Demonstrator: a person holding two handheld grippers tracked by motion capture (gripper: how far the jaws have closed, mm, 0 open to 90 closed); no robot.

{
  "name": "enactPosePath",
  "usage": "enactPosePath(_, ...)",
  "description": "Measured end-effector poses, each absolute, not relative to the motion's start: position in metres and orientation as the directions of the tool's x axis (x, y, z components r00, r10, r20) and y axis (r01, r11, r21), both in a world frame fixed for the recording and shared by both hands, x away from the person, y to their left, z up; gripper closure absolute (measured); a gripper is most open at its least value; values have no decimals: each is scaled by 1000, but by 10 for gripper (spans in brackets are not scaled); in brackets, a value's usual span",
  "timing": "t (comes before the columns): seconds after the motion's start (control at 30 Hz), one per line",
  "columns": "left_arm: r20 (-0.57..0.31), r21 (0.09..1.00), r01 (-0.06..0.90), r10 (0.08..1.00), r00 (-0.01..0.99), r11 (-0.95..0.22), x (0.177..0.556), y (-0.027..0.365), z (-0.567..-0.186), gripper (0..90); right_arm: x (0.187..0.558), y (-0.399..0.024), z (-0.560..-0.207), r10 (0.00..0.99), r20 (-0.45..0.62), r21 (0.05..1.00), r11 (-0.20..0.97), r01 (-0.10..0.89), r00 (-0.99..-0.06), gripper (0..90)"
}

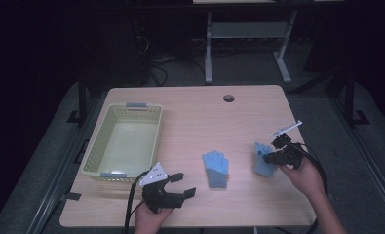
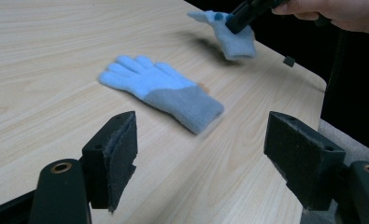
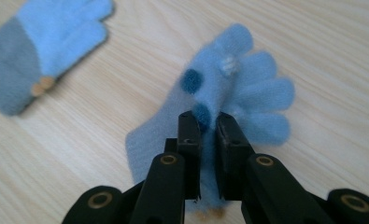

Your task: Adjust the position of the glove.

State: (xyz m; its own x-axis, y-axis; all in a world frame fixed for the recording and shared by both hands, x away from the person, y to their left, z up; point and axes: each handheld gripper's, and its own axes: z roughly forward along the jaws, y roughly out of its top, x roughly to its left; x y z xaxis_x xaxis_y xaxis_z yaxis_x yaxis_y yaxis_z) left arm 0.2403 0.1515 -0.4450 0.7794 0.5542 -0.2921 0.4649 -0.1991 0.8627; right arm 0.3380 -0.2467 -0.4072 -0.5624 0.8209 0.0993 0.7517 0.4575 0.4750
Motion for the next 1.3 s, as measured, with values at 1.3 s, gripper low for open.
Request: enactPosePath(1.3, -290, 865, 463, 558, 778, -196, 241, 153, -444, 255, 337, -160, -370, 664, 107, 520, 597, 611, -740, 818)
